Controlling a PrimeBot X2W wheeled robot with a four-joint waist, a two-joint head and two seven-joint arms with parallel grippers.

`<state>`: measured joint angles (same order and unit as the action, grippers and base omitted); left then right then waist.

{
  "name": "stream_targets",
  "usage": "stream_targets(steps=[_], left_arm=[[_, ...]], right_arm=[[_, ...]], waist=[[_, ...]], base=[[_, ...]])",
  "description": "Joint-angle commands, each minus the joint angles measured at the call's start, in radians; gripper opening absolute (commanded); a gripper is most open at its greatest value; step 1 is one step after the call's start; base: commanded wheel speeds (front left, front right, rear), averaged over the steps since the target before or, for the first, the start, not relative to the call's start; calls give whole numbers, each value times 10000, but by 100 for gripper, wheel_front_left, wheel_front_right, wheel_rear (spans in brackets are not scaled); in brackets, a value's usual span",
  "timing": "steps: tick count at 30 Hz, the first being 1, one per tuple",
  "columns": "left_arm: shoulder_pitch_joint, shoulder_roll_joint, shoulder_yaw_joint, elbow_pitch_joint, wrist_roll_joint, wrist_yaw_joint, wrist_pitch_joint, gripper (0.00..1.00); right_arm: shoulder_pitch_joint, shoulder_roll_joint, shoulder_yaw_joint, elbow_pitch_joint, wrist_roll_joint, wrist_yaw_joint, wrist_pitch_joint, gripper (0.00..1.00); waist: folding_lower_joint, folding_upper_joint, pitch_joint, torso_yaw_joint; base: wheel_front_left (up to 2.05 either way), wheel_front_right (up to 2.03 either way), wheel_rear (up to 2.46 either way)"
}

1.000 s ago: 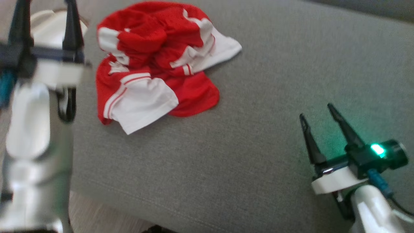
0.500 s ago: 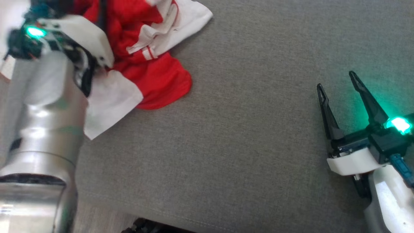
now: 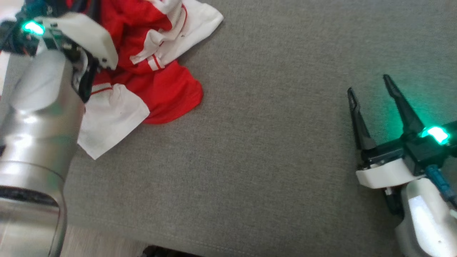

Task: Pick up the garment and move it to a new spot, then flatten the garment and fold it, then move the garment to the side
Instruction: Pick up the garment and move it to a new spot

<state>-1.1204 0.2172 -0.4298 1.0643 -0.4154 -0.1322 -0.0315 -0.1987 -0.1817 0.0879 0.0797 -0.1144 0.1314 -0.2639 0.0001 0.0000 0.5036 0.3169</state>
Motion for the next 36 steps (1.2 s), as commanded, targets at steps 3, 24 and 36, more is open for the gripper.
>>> stream_targets(steps=[3,24,36], left_arm=[[-920,763,-399,-631,-115,16,-384,0],[-3184,904,-3170,-3570,-2686,16,-23,0],[-740,-514,-4706,-3362,-3028,146,-1831,0]], right_arm=[[186,352,286,137,121,-7,22,100],[1007,1311,726,515,1522,-7,22,100],[753,1313,967,337,2306,-7,22,100]], waist=[[-1,0,-800,-355],[-1,0,-3810,-4344],[-1,0,-2731,-5925]], base=[[0,0,0],[0,0,0],[0,0,0]])
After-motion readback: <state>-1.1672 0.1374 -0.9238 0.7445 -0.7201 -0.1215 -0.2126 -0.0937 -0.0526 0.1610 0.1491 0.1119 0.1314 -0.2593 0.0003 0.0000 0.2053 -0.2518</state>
